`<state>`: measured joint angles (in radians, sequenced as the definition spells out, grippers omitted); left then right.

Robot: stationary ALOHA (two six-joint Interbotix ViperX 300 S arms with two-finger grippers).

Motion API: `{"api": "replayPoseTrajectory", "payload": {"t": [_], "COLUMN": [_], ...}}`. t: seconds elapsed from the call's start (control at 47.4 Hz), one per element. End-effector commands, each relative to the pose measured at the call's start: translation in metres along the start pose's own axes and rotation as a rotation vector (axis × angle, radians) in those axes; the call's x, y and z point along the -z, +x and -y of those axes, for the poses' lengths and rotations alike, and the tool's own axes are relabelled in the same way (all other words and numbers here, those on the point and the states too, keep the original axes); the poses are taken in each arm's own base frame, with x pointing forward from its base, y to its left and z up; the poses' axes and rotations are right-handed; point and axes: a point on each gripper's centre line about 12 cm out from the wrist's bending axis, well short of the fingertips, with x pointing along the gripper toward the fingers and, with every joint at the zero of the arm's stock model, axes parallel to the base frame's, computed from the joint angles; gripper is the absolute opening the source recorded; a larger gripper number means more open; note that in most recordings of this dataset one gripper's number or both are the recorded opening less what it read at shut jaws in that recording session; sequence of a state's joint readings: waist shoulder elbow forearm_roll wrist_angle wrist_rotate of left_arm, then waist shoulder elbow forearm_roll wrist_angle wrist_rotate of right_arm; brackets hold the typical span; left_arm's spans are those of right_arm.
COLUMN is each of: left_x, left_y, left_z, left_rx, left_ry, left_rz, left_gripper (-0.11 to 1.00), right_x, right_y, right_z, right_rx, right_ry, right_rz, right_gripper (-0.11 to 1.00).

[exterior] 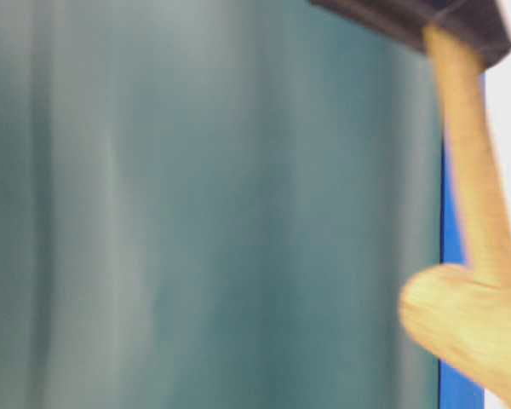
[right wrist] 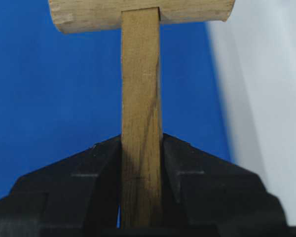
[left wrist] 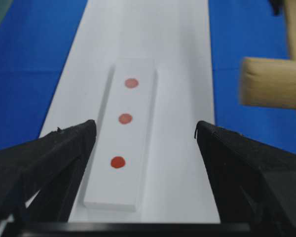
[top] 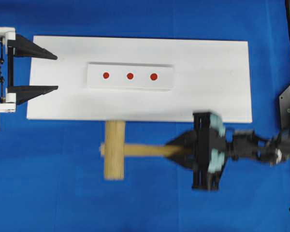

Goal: Hit the mark with a hammer.
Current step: 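Carry the mallet back in front of the board and lower it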

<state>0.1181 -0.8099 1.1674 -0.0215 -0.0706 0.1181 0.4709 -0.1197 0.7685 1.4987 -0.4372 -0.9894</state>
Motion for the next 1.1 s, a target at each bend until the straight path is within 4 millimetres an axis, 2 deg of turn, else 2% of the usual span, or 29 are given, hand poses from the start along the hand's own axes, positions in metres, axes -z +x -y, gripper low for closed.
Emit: {"api": "replayPoseTrajectory", "payload": {"t": [0.0,0.211,0.379,0.548,0.675,1.075], "left_x": [-0.006,-0.006,-0.005,-0.004,-0.004,-0.001], "left_y": [-0.001,-0.004,-0.004,-0.004,-0.004,-0.005], "left_z": [-0.001,-0.001,-0.001,-0.001,-0.001,-0.001], "left_rx": [-0.005,-0.006,-0.005,-0.005,-0.005,-0.004], "left_ry": [0.002,0.002,0.002,0.002,0.002,0.002], "left_rz": [0.024,0.029,0.026,0.024,0.024,0.017], "left_gripper": [0.80,0.80,0.80,0.80,0.80,0.79], "right_x": [-0.010,-0.016,-0.018,-0.015,-0.013,0.021], "right_y": [0.001,0.014,0.032,0.054,0.062,0.100], "right_z": [-0.013,-0.023,-0.032,-0.032,-0.032,-0.023], "right_rx": [-0.007,-0.004,0.000,0.025,0.035,0.045], "right_ry": [0.023,0.021,0.001,0.002,0.000,-0.021], "right_rz": [0.027,0.033,0.033,0.015,0.008,-0.109], "right_gripper": [0.08,0.08,0.08,0.08,0.08,0.08]}}
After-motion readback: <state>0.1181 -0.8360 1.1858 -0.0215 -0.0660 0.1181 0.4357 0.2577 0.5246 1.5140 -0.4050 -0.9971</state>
